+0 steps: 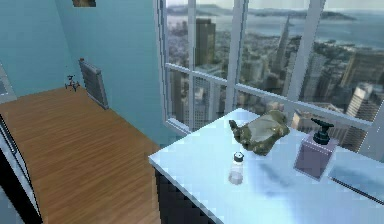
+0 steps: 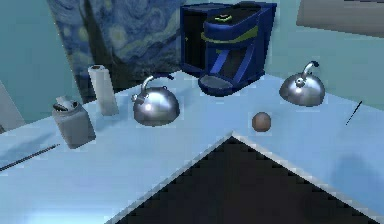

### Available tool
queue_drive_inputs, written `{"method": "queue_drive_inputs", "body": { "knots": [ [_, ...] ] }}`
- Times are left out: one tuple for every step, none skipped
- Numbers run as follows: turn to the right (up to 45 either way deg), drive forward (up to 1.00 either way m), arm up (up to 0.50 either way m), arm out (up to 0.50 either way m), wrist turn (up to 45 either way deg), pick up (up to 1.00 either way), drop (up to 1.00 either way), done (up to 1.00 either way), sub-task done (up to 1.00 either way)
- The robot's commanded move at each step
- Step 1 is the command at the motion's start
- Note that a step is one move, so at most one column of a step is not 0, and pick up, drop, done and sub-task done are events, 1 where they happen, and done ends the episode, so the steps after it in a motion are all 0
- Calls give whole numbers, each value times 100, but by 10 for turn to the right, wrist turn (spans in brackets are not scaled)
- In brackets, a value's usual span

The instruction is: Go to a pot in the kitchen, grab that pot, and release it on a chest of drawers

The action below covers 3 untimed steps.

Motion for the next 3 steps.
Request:
{"method": "queue_drive_inputs", "body": {
  "knots": [
    [0, 0, 38, 0, 0, 0, 0, 0, 0],
    [0, 0, 0, 36, 0, 0, 0, 0, 0],
    [0, 0, 0, 0, 450, 0, 0, 0, 0]
  ]
}}
